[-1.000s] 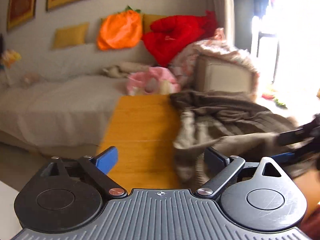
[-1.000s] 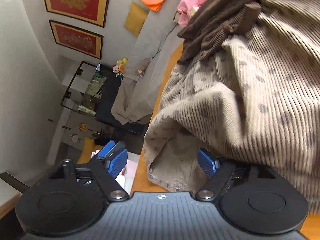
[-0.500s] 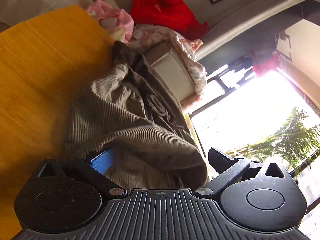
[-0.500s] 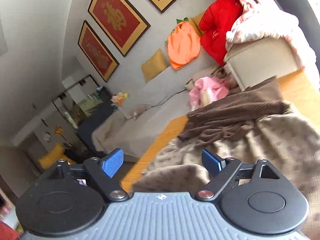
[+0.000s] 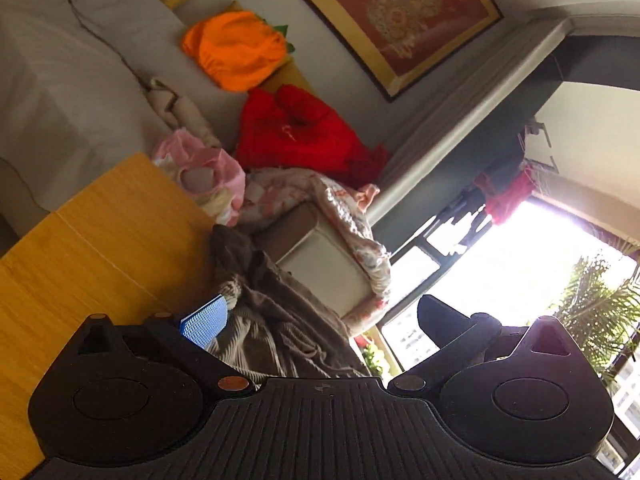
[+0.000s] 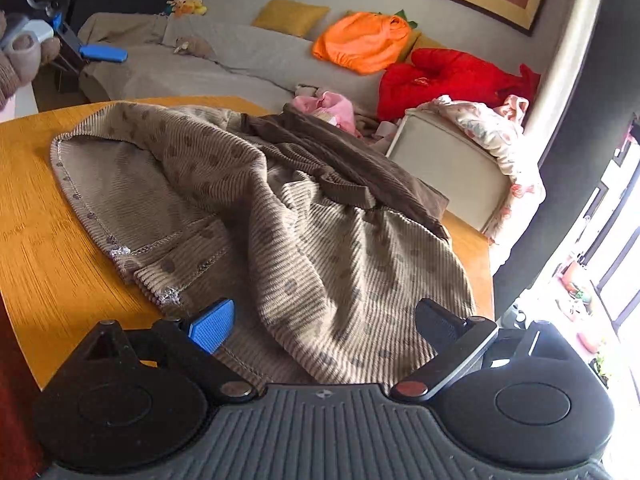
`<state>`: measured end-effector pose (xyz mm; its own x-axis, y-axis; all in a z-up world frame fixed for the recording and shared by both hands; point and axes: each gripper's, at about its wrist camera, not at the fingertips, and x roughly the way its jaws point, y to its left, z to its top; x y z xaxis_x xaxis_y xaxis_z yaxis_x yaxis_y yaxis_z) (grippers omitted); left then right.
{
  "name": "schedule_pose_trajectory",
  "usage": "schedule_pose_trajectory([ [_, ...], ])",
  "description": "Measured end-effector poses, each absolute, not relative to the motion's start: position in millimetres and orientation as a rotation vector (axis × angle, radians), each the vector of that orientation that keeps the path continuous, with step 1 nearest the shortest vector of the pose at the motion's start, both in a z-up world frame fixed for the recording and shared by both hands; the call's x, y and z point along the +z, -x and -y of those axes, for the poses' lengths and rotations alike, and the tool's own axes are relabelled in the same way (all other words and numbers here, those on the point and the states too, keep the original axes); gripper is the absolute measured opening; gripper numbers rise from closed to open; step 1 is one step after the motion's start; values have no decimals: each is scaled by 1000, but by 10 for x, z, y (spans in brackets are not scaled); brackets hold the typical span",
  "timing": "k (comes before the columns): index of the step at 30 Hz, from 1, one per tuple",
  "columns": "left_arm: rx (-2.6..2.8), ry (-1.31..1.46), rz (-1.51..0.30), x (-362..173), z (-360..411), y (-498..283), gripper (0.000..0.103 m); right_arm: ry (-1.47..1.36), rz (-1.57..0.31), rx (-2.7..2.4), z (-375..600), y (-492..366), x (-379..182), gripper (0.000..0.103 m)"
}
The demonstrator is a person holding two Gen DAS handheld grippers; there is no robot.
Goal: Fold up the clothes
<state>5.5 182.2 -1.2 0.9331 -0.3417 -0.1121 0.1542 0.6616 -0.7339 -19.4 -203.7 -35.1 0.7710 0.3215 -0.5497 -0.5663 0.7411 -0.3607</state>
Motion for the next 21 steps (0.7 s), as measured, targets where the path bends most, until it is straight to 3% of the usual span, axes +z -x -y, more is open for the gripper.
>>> schedule_pose_trajectory([
  [3, -301, 637, -334, 135, -1641, 31, 103, 590, -479, 486, 1896, 46, -338, 100],
  [8, -204, 32, -487, 131, -708, 18, 103, 730, -165, 276, 1764, 82, -233, 100],
  [15, -275, -211, -627, -275, -65, -266, 103, 687, 188, 70, 1844, 278, 84, 100],
  [18, -195, -299, -637, -387, -86, -321, 103, 619, 192, 85, 1997, 327, 260, 100],
  [21, -124, -336, -631, -384, -231, -281, 103, 565, 40, 200, 2164, 311, 347, 103],
])
